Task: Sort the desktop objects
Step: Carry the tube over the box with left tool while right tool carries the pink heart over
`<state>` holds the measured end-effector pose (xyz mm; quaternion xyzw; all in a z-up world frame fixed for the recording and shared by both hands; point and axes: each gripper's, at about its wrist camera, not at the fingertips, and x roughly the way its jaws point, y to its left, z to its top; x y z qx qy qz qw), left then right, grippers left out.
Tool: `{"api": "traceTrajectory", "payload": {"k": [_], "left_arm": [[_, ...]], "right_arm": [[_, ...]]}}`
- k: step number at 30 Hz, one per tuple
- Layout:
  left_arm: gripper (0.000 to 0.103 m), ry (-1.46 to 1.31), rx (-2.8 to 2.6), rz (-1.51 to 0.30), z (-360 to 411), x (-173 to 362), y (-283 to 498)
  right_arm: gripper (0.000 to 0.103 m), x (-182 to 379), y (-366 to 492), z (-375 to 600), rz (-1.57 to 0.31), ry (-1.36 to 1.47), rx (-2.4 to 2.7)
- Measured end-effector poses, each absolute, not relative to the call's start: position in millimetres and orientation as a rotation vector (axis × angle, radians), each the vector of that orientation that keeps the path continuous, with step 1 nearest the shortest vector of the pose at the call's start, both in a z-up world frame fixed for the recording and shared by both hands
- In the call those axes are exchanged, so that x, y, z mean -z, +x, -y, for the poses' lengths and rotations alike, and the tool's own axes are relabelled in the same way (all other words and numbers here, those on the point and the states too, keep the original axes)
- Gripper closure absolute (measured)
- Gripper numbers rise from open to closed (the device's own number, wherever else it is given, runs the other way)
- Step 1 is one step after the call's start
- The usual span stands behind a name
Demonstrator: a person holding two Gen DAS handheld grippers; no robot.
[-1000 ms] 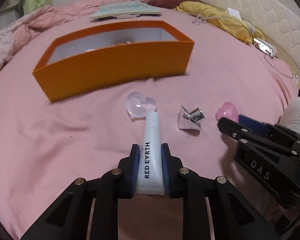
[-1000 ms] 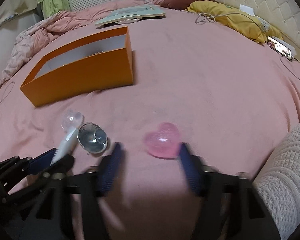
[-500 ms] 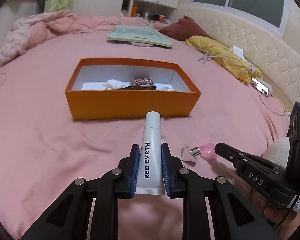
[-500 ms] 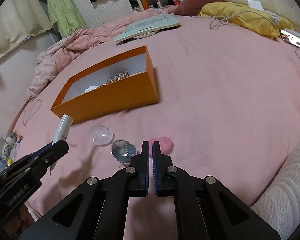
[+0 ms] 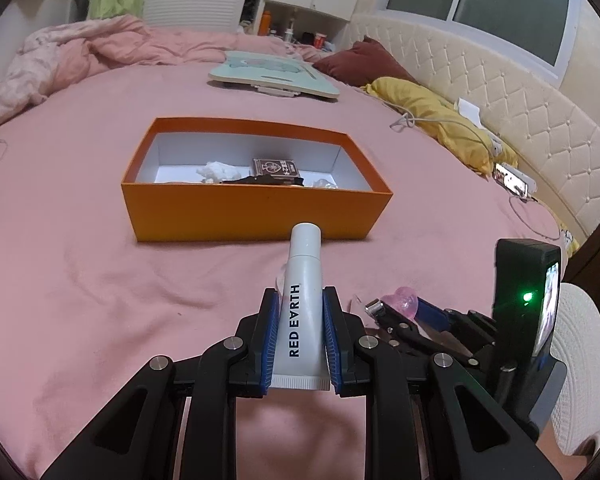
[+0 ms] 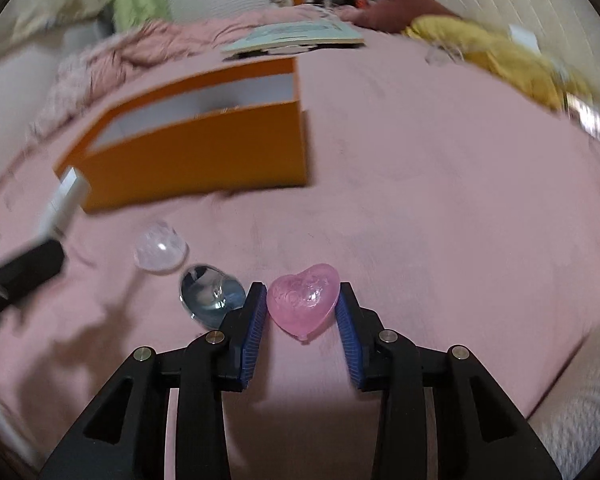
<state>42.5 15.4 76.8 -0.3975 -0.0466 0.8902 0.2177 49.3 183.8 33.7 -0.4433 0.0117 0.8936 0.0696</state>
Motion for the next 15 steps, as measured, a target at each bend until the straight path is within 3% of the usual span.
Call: {"api": "traceTrajectory", "payload": {"k": [2, 3, 4, 15], "left_arm": [[0.083, -1.092, -2.471, 0.136, -13.9, -78.1, 43.0], [0.083, -1.087, -2.473, 0.142, -13.1, -78.8, 43.0], [0.083, -1.084, -2.475, 0.147, -12.5, -79.3, 43.1], [0.083, -1.059, -2.476, 0.167, -7.9, -83.9, 40.8]], "right_arm": [[0.07, -33.9, 49.2, -182.3, -0.016, -1.335, -2.692], [0.079, -34.9, 49.8, -182.6, -0.022, -1.337, -2.696], [0.081, -36.3, 50.5, -184.0, -0.037, -1.338, -2.7], [0.082, -67.3, 59.1, -192.0, -0.241, -1.246, -2.828]]}}
